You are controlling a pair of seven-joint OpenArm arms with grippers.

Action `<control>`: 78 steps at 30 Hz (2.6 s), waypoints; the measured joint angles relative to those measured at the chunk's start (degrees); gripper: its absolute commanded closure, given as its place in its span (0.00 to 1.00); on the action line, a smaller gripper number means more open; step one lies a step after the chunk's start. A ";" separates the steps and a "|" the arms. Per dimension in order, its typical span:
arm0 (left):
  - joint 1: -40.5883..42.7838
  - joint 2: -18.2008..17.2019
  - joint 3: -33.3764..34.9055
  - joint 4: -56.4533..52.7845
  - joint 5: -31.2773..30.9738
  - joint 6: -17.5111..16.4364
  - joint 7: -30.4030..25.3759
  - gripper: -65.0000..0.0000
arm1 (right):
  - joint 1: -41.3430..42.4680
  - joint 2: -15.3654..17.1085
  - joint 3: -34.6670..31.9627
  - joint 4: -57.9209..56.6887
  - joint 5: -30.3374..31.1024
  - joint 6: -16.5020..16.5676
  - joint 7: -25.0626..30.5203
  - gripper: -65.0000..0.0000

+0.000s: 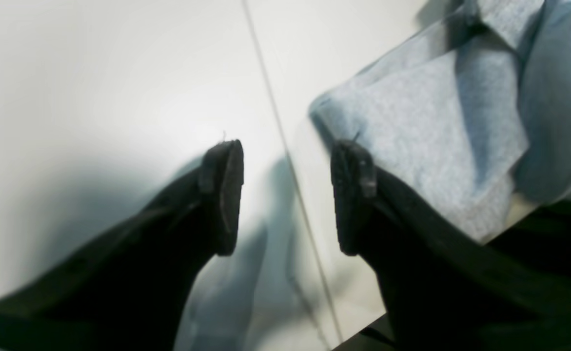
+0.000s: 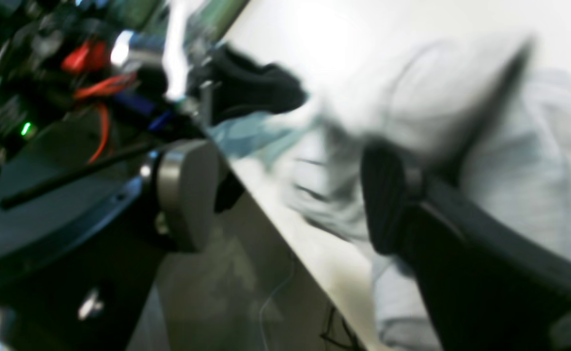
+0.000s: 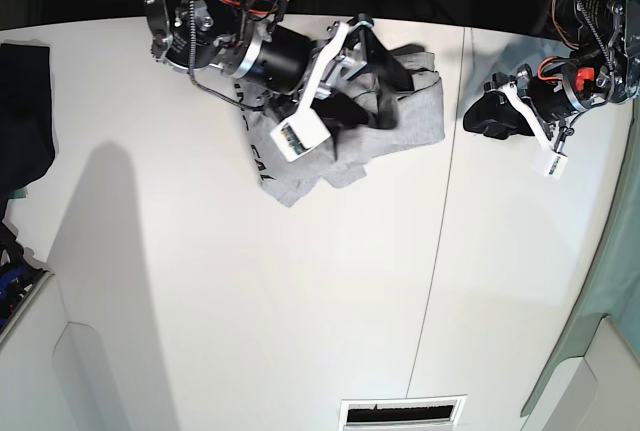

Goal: Layout the t-shirt on the table in an organized manner, then fold the t-shirt properly
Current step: 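Lift the folded end with the right gripper and fold it over the bundle, then press and tuck the folded t-shirt with both grippers into a compact stack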

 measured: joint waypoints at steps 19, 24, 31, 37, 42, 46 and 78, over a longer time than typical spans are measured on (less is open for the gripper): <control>3.34 -3.58 0.22 22.95 -19.65 -0.04 10.25 0.98 | 15.56 -1.75 5.22 -3.76 -17.53 -10.01 4.76 1.00; 3.28 -3.32 15.47 27.74 -11.08 -0.31 5.05 0.98 | 22.67 -1.77 7.34 -18.40 -17.40 -6.62 6.51 1.00; 2.69 1.49 23.67 11.04 -2.19 -0.22 -1.40 0.99 | 30.51 -1.73 7.26 -39.01 -17.92 -1.92 8.02 1.00; -4.04 2.93 20.96 -5.51 1.11 -1.77 -4.11 0.99 | 29.81 1.14 7.26 -42.23 -16.35 -1.92 8.44 1.00; -14.14 2.58 18.84 -13.29 5.46 -0.61 -4.42 0.99 | 26.25 5.31 7.26 -39.91 -7.34 -1.44 4.94 1.00; -18.93 2.73 19.08 -15.41 6.19 -0.20 -4.87 0.99 | 21.51 5.86 7.37 -34.47 -2.91 -0.83 1.92 1.00; -3.76 6.36 18.56 -7.41 1.44 -1.07 -8.20 0.99 | 33.09 -0.26 -4.68 -52.81 -15.63 0.61 17.05 1.00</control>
